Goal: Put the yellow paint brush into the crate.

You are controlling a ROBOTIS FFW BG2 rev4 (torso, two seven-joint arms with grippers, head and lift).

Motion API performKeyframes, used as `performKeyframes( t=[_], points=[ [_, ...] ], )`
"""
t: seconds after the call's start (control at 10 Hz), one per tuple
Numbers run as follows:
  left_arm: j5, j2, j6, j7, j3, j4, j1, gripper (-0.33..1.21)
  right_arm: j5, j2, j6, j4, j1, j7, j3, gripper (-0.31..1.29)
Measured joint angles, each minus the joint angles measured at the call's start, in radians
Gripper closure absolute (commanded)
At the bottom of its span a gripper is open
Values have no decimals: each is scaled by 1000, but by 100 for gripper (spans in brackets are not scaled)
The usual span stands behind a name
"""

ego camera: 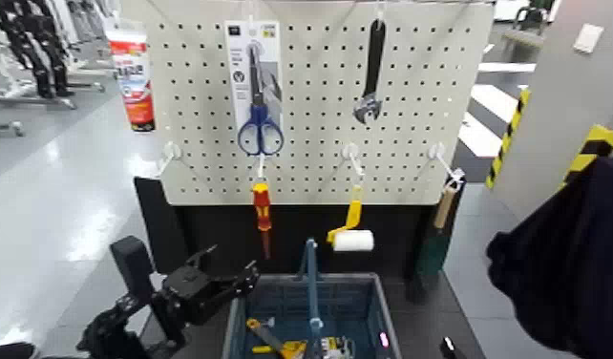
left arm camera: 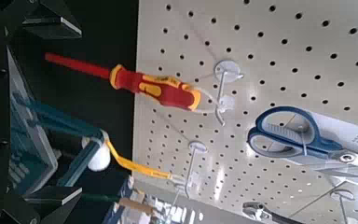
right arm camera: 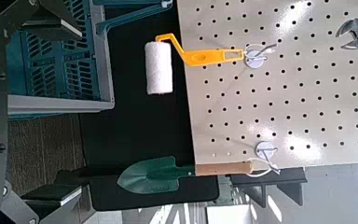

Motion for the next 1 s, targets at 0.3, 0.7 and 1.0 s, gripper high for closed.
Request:
performKeyframes(
  t=[0.3, 0.7, 1.0],
  points=[
    [-138, -30, -50, 98, 57, -78, 87, 12, 0, 2, 0, -2, 3, 0, -3, 14],
    [-246, -69, -120, 207, 94, -118, 205, 12, 1, 8, -5, -2, 9, 0, -8, 14],
    [-311, -104, -186, 294, 95, -111, 284, 12, 18, 8, -6, -6, 13, 0, -13, 14]
  ],
)
